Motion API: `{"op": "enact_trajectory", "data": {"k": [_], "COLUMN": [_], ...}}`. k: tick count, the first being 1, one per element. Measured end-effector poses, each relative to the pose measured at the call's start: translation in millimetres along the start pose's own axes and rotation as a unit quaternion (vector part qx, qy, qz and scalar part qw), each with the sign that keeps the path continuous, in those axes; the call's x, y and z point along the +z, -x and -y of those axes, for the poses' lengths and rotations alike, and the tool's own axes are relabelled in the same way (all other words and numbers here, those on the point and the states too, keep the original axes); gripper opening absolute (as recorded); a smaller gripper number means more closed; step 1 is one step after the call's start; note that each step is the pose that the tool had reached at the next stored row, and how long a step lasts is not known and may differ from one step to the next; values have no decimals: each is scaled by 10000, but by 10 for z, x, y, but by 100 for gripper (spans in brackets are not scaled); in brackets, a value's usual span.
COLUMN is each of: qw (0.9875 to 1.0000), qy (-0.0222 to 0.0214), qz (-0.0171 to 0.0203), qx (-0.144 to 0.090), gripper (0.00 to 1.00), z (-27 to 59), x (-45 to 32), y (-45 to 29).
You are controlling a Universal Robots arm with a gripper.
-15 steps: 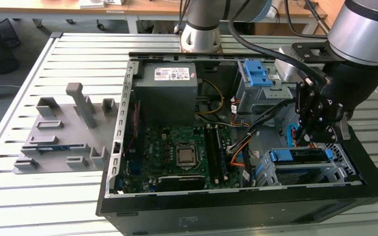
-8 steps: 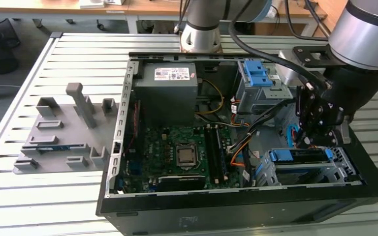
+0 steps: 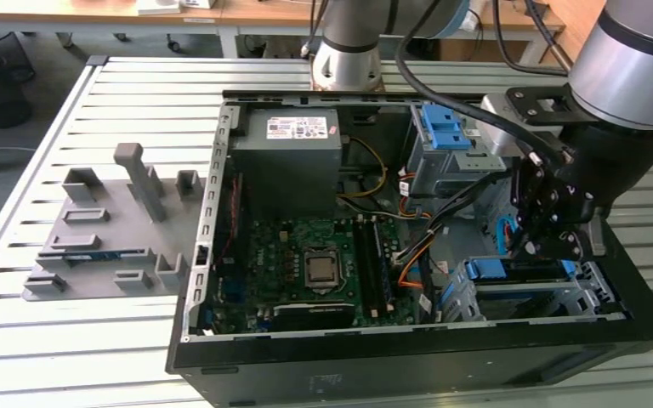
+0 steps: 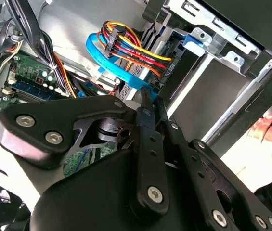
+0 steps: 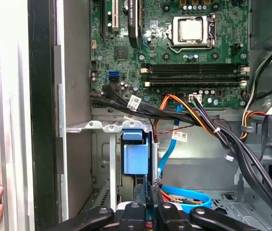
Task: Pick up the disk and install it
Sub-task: 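Insert the second disk wire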
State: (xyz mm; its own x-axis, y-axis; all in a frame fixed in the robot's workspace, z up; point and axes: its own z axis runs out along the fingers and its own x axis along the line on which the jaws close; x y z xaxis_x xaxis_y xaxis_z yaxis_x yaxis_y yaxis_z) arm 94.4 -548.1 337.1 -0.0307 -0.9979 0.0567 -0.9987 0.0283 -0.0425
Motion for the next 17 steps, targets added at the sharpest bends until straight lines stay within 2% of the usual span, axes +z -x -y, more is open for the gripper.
{"op": "enact_trajectory", "data": {"k": [17], "qw": [10000], "qy": [0], "qz": [5], "qx": [-2], "gripper": [16], "z": [-2], "x": [41], "y": [1]}}
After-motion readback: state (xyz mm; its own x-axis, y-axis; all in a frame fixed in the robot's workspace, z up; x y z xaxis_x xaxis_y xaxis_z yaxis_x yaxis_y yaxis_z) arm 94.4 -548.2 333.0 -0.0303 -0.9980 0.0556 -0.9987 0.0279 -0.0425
